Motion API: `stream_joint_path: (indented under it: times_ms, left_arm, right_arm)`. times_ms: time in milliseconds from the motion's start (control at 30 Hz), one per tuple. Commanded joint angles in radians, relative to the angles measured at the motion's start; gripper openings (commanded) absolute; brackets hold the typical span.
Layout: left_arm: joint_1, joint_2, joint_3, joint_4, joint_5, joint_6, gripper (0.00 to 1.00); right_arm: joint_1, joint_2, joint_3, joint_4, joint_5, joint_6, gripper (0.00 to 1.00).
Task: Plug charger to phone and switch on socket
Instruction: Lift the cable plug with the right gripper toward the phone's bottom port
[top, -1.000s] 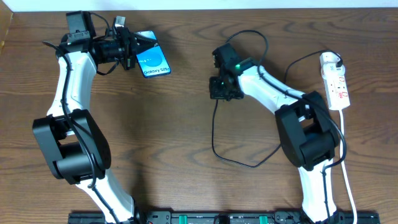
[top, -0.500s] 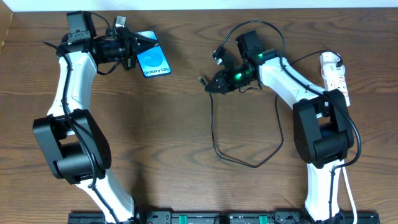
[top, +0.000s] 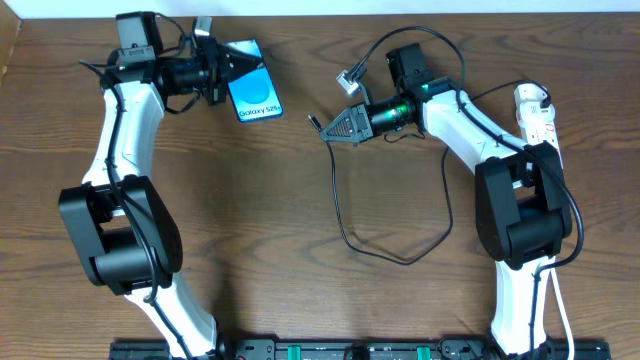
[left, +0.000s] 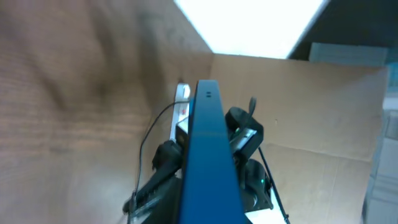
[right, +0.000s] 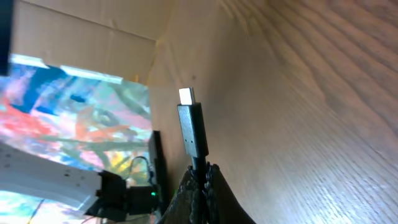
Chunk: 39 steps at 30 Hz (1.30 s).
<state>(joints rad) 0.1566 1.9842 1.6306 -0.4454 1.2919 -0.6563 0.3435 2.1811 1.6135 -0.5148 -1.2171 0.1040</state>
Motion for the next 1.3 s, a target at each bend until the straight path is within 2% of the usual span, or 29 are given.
stream_joint_path:
  times_ms: [0,267,633,800,1267]
  left_arm:
    - [0.002,-0.011,0.003,0.064,0.059,-0.039,0.08]
    - [-0.019,-0.011,0.003,0.206,-0.033,-0.176,0.07]
    - [-0.063,-0.011,0.003,0.645,-0.129,-0.499,0.07]
    - [-0.078,-0.011,0.003,0.669,-0.164,-0.532,0.07]
    - [-0.095,-0.011,0.003,0.673,-0.212,-0.553,0.08]
  right_arm:
    - [-0.003,-0.040,-0.005,0.033,-0.076,0.086,0.01]
    - [-0.004,-0.105,-0.005,0.088,-0.069,0.135,0.01]
    - [-0.029,-0.179,-0.005,0.113,-0.068,0.200,0.01]
    - [-0.018,-0.196,-0.005,0.146,-0.068,0.226,0.01]
    - [-0.001,-0.196,-0.005,0.296,-0.069,0.416,0.01]
